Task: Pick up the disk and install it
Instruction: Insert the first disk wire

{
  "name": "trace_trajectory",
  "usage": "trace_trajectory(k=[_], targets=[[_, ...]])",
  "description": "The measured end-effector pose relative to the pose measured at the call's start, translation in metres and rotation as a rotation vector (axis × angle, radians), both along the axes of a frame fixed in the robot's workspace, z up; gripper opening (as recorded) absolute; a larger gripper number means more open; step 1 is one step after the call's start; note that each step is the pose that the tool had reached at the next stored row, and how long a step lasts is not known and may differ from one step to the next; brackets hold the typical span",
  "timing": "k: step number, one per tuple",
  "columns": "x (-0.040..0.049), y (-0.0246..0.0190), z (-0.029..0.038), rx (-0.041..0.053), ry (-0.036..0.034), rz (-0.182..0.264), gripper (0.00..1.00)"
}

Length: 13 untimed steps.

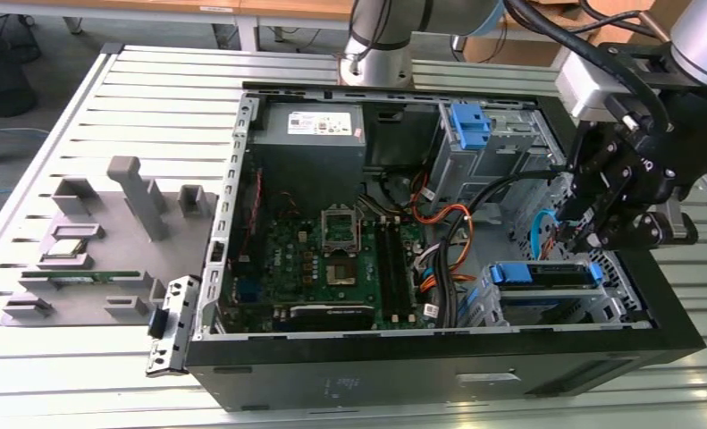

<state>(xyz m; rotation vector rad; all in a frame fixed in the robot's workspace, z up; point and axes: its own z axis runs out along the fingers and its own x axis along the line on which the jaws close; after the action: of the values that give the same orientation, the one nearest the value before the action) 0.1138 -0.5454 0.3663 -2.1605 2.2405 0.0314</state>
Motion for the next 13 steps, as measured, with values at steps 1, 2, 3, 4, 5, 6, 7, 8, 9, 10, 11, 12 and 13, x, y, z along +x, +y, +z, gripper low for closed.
trace_trajectory(k=[1,2,3,4,5,6,7,8,9,10,11,12,13], targets=[[0.0001,0.0,-0.001,0.0,0.0,0.0,0.42],[0.0002,0.0,-0.0018,-0.0001,0.0,0.0,0.42],[0.0003,0.0001,-0.0023,-0.0002,0.0,0.0,0.42],[0.0003,0.0,-0.0023,-0.0003,0.0,0.0,0.42],[0.0003,0.0,-0.0028,-0.0002,0.0,0.0,0.42],[0.0003,0.0,-0.0038,0.0002,0.0,0.0,0.42],[0.0003,0.0,-0.0045,0.0,0.0,0.0,0.42],[0.0003,0.0,-0.005,-0.0001,0.0,0.0,0.42],[0.0003,0.0,-0.0054,-0.0002,0.0,0.0,0.42],[0.0003,0.0,-0.0055,-0.0002,0.0,0.0,0.42],[0.0003,0.0,-0.0055,-0.0003,0.0,0.0,0.42],[0.0003,0.0,-0.0055,-0.0003,0.0,0.0,0.42],[0.0003,0.0,-0.0056,-0.0001,0.0,0.0,0.42]])
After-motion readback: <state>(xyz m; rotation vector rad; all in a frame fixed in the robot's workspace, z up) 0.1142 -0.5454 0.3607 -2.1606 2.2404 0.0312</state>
